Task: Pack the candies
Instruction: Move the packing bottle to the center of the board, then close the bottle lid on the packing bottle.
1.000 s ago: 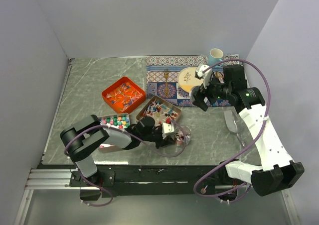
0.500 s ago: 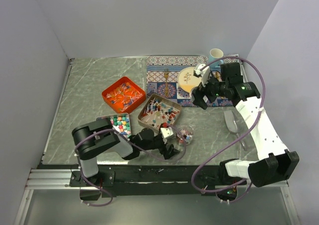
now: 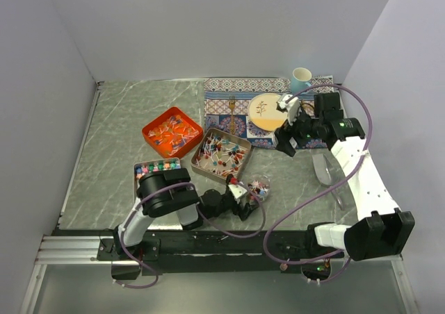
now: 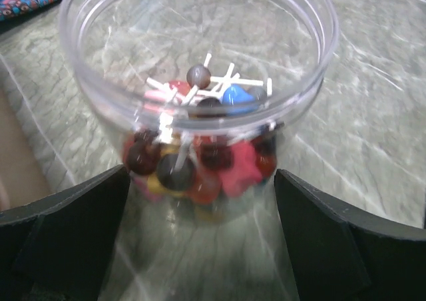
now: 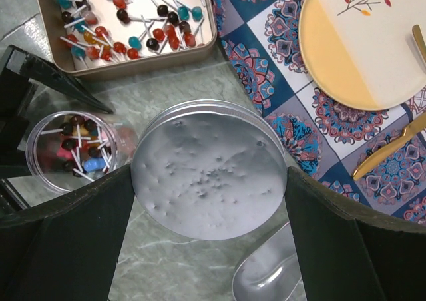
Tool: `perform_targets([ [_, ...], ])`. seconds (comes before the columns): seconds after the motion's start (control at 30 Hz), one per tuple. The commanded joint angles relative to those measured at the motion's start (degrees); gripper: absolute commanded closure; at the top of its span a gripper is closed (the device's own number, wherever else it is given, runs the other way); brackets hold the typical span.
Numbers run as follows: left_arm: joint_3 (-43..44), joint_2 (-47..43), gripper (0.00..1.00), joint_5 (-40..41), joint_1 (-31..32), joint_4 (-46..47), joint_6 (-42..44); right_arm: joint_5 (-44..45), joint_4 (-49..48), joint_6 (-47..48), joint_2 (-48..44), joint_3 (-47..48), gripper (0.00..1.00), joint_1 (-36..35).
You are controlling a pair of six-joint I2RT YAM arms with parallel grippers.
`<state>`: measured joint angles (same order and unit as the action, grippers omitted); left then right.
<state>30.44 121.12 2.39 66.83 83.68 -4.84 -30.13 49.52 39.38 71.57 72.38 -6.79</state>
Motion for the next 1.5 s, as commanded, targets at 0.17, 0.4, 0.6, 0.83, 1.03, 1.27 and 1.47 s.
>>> perform_targets([
  [0.17,4.71,8.16,0.04,10.08,2.96,4.82,0.01,-4.84,2.94,6.23,-1.87,-0.92,0.08,1.77],
  [0.4,8.15,13.08,0.01,14.57,2.87,8.77,2.55,-12.48,20.30,27.18,0.40,-1.37,0.08,2.74],
  [0.6,3.41,12.74,0.09,7.39,2.87,12.90,0.63,-10.93,32.40,46.02,6.30,0.22,0.09,0.64],
  [0.83,2.70,13.26,0.17,4.55,2.61,13.09,0.09,-8.28,26.69,53.17,6.39,-6.01,0.09,-6.56],
  [1.03,2.52,13.62,0.20,3.32,2.52,13.09,-0.52,-6.43,19.13,52.38,6.65,-10.06,0.09,-12.81],
  [1.27,2.70,13.97,0.20,3.23,2.61,12.74,-1.22,-5.56,16.67,49.31,9.64,-8.13,0.10,-13.08],
  [1.47,2.70,14.06,0.20,3.06,2.52,12.82,-1.57,-4.76,13.85,47.55,11.92,-8.31,0.10,-14.21],
])
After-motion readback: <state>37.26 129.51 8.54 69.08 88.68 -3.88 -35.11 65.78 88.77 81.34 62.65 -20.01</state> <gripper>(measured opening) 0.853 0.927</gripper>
